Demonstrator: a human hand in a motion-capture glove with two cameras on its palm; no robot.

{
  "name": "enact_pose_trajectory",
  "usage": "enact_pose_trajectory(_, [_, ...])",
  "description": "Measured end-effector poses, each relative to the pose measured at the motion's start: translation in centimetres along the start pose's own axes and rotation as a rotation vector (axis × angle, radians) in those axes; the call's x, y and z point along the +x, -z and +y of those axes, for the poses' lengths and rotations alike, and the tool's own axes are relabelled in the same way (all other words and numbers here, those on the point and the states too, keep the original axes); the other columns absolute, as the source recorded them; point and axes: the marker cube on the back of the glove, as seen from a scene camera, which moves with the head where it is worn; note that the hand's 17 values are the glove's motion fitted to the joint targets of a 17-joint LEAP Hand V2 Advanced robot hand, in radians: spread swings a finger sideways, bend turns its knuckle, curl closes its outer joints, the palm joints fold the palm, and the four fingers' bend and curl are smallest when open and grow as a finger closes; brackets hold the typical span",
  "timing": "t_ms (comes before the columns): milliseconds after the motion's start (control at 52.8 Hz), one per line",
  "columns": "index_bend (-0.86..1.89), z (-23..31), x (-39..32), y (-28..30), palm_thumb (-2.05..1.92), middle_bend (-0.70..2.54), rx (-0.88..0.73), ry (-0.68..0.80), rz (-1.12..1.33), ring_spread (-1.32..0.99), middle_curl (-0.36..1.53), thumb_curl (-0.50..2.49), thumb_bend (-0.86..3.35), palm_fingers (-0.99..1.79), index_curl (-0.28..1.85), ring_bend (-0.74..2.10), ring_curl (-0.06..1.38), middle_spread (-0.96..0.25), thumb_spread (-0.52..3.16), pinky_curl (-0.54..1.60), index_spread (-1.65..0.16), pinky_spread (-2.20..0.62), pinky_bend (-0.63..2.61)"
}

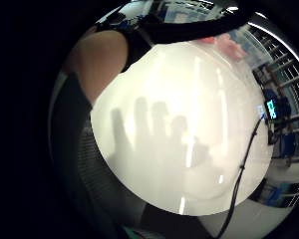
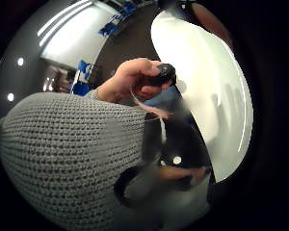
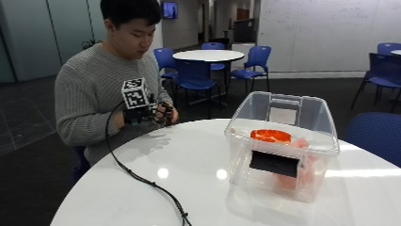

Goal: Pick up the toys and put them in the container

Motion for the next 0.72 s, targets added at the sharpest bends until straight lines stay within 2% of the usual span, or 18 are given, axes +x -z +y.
enact_pose_trajectory(189, [0.19, 0.8, 0.9, -0.1, 0.03, 0.19, 0.018, -0.121, 0.109, -0.12, 0.31, 0.33, 0.00, 0.01, 0.38, 0.27, 0.33, -0.16, 1.50, 0.30, -0.40, 0.05, 0.81])
enact_pose_trajectory(720, [0.18, -0.3, 3.0, -0.4, 0.04, 0.19, -0.013, -0.149, 0.040, -0.12, 0.33, 0.31, 0.00, 0.01, 0.40, 0.27, 0.34, -0.16, 1.52, 0.32, -0.40, 0.05, 0.79])
